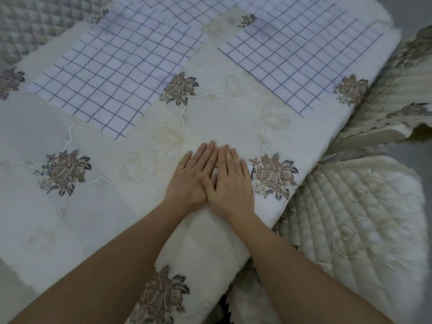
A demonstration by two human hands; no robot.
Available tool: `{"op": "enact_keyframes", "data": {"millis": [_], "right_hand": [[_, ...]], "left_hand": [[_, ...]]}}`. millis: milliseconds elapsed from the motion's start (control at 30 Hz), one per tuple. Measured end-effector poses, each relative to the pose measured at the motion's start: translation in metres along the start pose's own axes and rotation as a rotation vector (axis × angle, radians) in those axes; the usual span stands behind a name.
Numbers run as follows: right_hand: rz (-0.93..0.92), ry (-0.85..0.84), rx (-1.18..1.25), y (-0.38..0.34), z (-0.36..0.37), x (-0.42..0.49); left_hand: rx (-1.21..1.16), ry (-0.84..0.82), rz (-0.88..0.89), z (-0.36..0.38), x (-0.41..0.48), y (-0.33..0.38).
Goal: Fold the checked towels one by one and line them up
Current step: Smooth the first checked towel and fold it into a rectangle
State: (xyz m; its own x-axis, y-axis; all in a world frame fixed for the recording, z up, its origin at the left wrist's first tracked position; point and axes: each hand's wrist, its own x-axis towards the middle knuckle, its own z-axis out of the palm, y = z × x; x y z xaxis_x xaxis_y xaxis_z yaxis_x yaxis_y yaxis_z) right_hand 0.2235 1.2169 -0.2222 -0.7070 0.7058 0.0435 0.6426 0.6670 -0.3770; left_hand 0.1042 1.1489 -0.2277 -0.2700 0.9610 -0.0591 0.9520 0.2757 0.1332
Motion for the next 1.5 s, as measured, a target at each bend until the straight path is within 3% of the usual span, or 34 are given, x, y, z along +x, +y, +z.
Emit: {"op": "enact_keyframes", "data": {"millis": [133, 367, 733, 1000, 1133, 1200, 1267, 1433, 1500], "right_hand": [[0.001, -0.031, -0.119, 0.015, -0.003, -0.009], [0.052, -0.073, -0.220, 0.034, -0.013, -0.025], [0.044, -0.088, -0.280, 0.047, -0.023, -0.039], [0.020, -0.248, -0.300, 0.058, -0.048, -0.047], [-0.130, -0.214, -0.355, 0.065, -0.070, -0.023], [-0.220, -0.164, -0.361, 0.070, -0.081, 0.000], [-0.235, -0.156, -0.281, 0.075, -0.093, 0.029], [-0.300, -0.312, -0.048, 0.079, -0.103, 0.085], [-0.335, -0.438, 0.048, 0.071, -0.101, 0.104]], "left_hand": [[0.049, -0.003, 0.087, -0.005, -0.001, -0.018], [0.034, -0.003, 0.077, -0.006, -0.002, -0.023], [0.029, -0.003, -0.049, -0.006, -0.005, -0.024], [0.096, -0.043, -0.193, -0.019, -0.008, -0.014], [0.131, -0.094, -0.239, -0.029, -0.010, -0.006], [0.088, -0.070, -0.334, -0.035, -0.016, 0.001], [-0.015, 0.009, -0.553, -0.039, -0.030, 0.017], [-0.377, 0.270, -1.155, -0.041, -0.061, 0.090], [-0.444, 0.303, -1.263, -0.044, -0.055, 0.122]]}}
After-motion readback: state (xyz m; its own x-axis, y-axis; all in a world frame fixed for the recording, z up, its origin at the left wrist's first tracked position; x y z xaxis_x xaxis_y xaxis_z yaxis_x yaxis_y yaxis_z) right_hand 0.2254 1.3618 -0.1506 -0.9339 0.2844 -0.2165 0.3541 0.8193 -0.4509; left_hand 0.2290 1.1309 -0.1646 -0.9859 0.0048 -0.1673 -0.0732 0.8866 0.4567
